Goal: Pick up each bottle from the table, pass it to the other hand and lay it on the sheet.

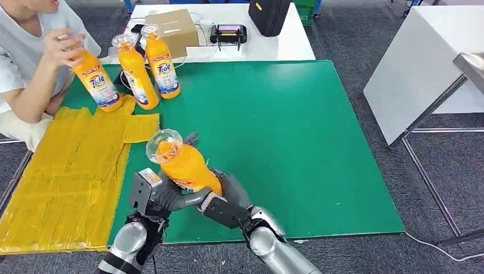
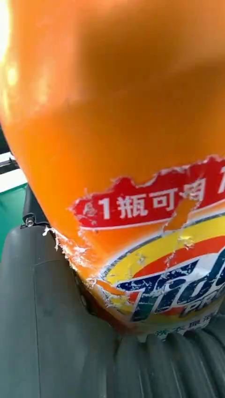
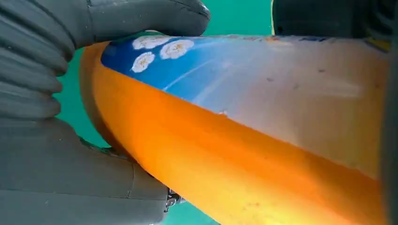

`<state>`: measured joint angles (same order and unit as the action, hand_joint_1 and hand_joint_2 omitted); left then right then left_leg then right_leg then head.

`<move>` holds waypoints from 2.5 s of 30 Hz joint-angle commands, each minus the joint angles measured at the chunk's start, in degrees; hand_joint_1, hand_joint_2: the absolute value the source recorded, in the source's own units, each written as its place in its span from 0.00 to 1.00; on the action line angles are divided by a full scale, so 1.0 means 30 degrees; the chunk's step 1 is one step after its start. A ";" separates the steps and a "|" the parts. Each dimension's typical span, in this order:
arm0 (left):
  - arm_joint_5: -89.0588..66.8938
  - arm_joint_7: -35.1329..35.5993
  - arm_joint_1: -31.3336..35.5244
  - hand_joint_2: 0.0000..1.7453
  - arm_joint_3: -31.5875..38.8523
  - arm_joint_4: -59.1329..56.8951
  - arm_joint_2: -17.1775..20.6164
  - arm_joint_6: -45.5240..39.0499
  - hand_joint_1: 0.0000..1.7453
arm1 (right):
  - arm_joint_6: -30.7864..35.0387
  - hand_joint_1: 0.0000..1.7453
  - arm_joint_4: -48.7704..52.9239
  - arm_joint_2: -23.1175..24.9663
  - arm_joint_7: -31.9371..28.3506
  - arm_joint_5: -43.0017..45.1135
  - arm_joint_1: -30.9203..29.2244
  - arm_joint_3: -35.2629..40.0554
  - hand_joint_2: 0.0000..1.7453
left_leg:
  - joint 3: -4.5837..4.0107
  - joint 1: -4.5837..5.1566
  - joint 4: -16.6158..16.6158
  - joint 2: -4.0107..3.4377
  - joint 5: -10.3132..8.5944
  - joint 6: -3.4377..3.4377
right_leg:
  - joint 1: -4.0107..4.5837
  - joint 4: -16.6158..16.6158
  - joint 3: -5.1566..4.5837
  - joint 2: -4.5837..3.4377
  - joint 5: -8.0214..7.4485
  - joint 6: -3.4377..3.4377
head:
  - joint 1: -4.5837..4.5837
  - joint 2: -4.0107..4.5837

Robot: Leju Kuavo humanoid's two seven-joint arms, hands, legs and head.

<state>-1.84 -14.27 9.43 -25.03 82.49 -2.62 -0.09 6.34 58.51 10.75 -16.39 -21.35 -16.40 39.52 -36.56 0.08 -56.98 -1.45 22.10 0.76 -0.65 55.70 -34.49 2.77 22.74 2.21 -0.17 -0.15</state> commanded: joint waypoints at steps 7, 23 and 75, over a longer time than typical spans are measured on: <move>0.0038 -0.0115 0.1531 1.00 -0.0882 -0.1633 -0.0248 -0.0130 1.00 | -0.0355 1.00 -0.2308 -0.0205 -0.0214 -0.0098 -0.0363 0.2264 1.00 | 0.0088 -0.0031 0.0005 0.0095 0.0037 -0.0023 | 0.0017 -0.0019 0.0111 -0.0003 0.0052 -0.0026 | -0.0007 0.0000; 0.0144 -0.0205 0.1537 1.00 -0.0754 -0.1699 -0.0283 -0.0174 1.00 | -0.0337 1.00 -0.2427 -0.0200 -0.0172 -0.0107 -0.0378 0.2250 1.00 | 0.0074 -0.0033 -0.0002 0.0092 0.0037 -0.0022 | 0.0019 -0.0016 0.0098 -0.0003 0.0053 -0.0025 | 0.0000 0.0000; -2.4588 1.1619 0.5060 1.00 0.2086 -1.5919 1.0784 -0.7377 1.00 | 0.1361 0.00 1.6060 -0.3951 -0.4528 0.3817 0.5811 -0.7255 1.00 | 0.0098 -0.0021 0.0004 -0.0040 0.0030 -0.0043 | 0.0004 -0.0006 0.0101 -0.0121 0.0031 -0.0034 | -0.0007 0.0000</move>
<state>-90.01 12.48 35.79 -14.47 33.76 16.26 -23.71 10.27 109.20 0.44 -30.56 -10.51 3.87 17.53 -36.66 0.08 -56.98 -1.64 22.00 0.69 -0.65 55.74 -34.60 2.67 22.68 2.18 -0.20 -0.15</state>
